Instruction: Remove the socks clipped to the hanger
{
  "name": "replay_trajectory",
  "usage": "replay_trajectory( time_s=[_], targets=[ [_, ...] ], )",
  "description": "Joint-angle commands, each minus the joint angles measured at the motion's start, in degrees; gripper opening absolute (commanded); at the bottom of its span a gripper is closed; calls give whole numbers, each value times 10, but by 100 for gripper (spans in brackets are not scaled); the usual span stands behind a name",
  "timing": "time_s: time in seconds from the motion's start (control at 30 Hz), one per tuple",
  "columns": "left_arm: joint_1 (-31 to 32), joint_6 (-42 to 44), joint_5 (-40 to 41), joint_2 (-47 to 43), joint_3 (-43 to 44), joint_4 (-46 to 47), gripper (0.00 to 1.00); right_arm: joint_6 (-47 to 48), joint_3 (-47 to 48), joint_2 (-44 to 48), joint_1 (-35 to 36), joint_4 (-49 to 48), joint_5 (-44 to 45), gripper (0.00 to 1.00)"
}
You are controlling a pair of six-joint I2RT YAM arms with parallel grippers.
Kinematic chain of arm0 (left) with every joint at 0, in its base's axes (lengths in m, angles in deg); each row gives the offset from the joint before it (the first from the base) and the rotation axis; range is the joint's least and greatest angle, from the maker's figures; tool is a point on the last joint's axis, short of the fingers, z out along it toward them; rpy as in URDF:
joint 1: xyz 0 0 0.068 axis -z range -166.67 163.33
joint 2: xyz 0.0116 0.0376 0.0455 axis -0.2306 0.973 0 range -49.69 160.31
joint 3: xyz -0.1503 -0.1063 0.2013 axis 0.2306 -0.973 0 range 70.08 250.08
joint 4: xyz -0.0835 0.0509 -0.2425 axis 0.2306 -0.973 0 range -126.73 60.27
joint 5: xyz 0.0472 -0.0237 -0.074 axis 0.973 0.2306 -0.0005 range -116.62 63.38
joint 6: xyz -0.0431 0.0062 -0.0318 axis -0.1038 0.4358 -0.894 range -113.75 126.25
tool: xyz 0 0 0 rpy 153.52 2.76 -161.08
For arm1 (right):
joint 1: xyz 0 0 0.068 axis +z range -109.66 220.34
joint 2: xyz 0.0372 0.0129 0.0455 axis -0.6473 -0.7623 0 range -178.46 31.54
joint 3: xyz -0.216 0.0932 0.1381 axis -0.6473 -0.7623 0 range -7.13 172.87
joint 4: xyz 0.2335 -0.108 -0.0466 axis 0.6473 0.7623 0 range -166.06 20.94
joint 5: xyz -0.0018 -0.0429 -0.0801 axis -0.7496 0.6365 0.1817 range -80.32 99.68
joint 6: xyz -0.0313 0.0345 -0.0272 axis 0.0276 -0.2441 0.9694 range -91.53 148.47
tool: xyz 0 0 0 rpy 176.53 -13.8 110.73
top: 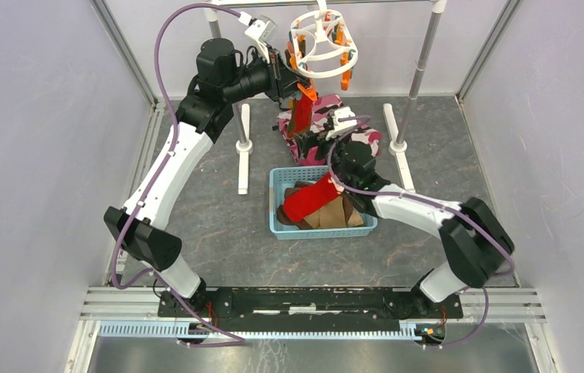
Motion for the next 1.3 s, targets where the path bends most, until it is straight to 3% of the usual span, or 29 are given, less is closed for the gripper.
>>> replay_trajectory(
  time_s=[0.0, 0.2, 0.3, 0.37, 0.47, 0.5, 0.53, 0.67, 0.77, 1.03, 1.27],
  targets=[
    [-2, -33, -18, -21, 12, 12, 10, 61, 69, -74, 15, -147, 73, 98],
    [-2, -34, -18, -22, 9, 12, 10, 83, 207, -174, 25, -131, 97, 97],
    [-2, -33, -16, -25, 10, 10, 11, 96, 239, -193, 27, -112, 122, 85],
    [-2, -32, -14, -28, 10, 6, 23, 92, 235, -186, 27, -104, 127, 66],
    [-5, -28, -10, -34, 10, -10, 47, 75, 210, -156, 27, -88, 117, 14],
    [-7, -26, -8, -37, 10, -17, 55, 67, 199, -144, 28, -85, 113, 4],
    [-11, -26, -6, -42, 8, -23, 62, 60, 185, -126, 27, -82, 108, 0],
    [-29, -17, 2, -72, -18, -47, 86, 30, 126, -63, 28, -72, 84, 0],
    [-43, -1, 8, -105, -52, -70, 94, 3, 83, -7, 28, -60, 65, 0],
    [-54, 40, 29, -174, -133, -100, 92, -70, -13, 140, 17, -6, 34, 0],
    [-55, 35, 15, -173, -122, -100, 81, -173, -10, 225, -47, 66, -96, 0]
  ],
)
